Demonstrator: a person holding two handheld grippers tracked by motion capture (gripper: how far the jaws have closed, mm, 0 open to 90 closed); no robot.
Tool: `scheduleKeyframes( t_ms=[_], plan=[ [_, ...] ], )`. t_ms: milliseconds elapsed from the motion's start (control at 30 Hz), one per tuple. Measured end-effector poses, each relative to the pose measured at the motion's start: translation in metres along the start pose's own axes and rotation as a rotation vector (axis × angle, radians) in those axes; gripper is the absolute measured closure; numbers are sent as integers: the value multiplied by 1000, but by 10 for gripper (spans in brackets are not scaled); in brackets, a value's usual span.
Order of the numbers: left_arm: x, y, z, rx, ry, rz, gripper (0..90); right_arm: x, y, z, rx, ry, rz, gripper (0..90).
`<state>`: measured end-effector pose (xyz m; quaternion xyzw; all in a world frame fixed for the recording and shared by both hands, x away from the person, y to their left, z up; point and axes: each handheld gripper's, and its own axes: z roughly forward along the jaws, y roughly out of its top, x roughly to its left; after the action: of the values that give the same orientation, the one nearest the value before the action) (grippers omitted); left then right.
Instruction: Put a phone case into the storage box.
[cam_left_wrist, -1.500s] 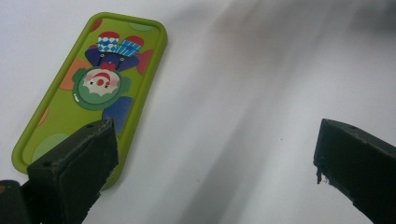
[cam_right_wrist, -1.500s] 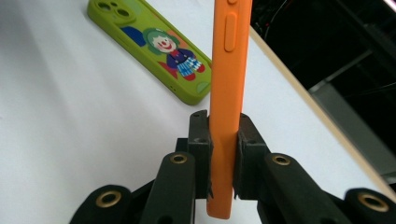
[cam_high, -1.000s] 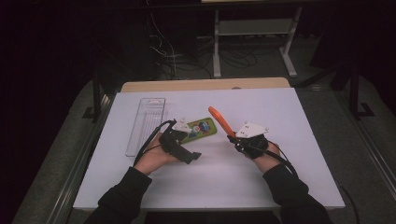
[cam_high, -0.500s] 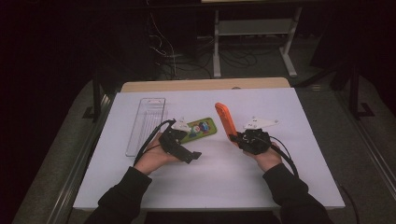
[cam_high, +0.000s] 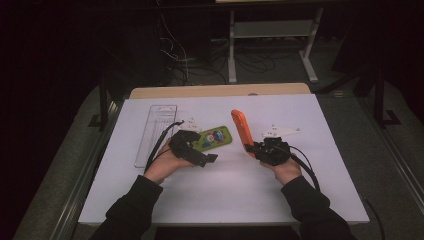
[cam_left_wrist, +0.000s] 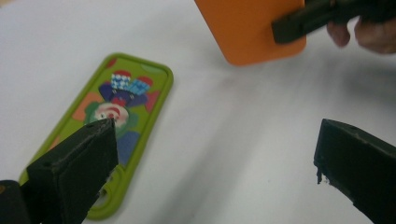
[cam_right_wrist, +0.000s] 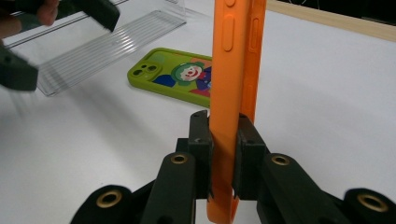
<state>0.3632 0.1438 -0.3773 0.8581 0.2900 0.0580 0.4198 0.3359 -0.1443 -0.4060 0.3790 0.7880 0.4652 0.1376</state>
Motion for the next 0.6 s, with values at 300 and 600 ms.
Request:
scheduleKeyframes(
  t_ms=[300,600],
  plan=[
    [5,23,-3,-58,-32,-1,0,3,1,-2,-21,23,6,788],
    [4,47,3,-82,-58,25,0,8,3,-1,-36,50,3,788]
  ],
)
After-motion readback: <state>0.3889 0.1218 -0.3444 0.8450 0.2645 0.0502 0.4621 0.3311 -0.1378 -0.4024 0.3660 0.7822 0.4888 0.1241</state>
